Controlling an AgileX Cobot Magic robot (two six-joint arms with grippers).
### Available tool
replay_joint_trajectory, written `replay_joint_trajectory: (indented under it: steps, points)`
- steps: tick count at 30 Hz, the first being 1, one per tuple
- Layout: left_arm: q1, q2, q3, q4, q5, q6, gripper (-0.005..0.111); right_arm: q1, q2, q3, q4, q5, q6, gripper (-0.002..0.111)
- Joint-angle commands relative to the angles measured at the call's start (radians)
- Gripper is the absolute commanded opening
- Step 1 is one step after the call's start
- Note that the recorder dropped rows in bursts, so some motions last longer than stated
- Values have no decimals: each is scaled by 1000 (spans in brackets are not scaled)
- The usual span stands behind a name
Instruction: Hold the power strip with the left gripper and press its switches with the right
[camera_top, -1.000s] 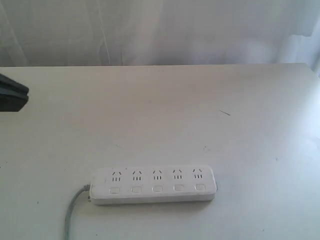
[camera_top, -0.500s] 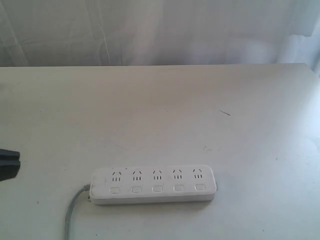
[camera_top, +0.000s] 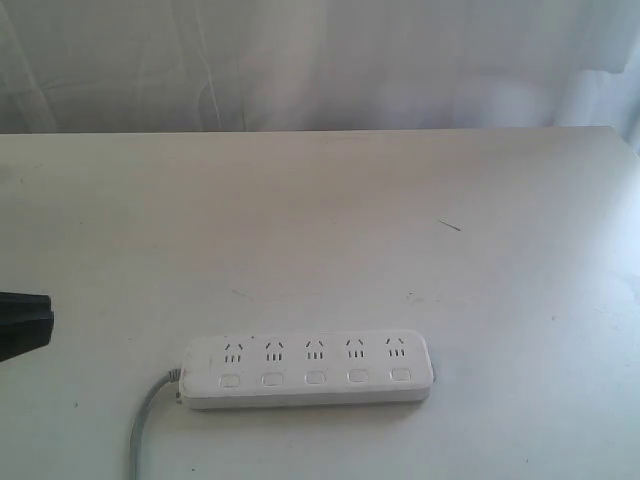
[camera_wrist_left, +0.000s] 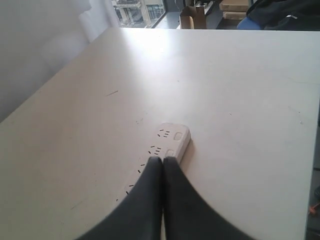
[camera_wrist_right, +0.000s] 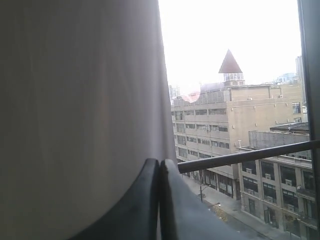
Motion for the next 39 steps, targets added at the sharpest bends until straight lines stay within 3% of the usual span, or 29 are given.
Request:
replay_joint_trajectory:
  steps: [1, 3, 7, 10, 13, 18, 30, 32, 35, 39]
  points:
    - [-8, -11, 7, -23, 0, -6, 0, -6, -4, 3, -10, -32, -7, 0]
    - [-8, -11, 7, -23, 2, -6, 0, -6, 4, 8, 1, -100, -7, 0]
    - [-8, -11, 7, -23, 0, -6, 0, -6, -8, 25, 102, -416, -7, 0]
    - [-8, -11, 7, -23, 0, -2, 0, -6, -32, 28, 341, -665, -7, 0]
    - [-8, -11, 7, -23, 0, -2, 0, -6, -69, 28, 555, -800, -7, 0]
    - [-8, -11, 7, -28, 0, 2, 0, -6, -145, 28, 572, -926, -7, 0]
    - [-8, -11, 7, -33, 0, 2, 0, -6, -205, 28, 547, -1025, -7, 0]
    - [-8, -11, 7, -33, 0, 2, 0, -6, -198, 30, 457, -973, -7, 0]
    - [-8, -11, 7, -34, 0, 17, 0, -6, -165, 98, 388, -741, -7, 0]
    - [-8, -11, 7, -34, 0, 25, 0, -6, -224, 210, 284, -774, -14, 0]
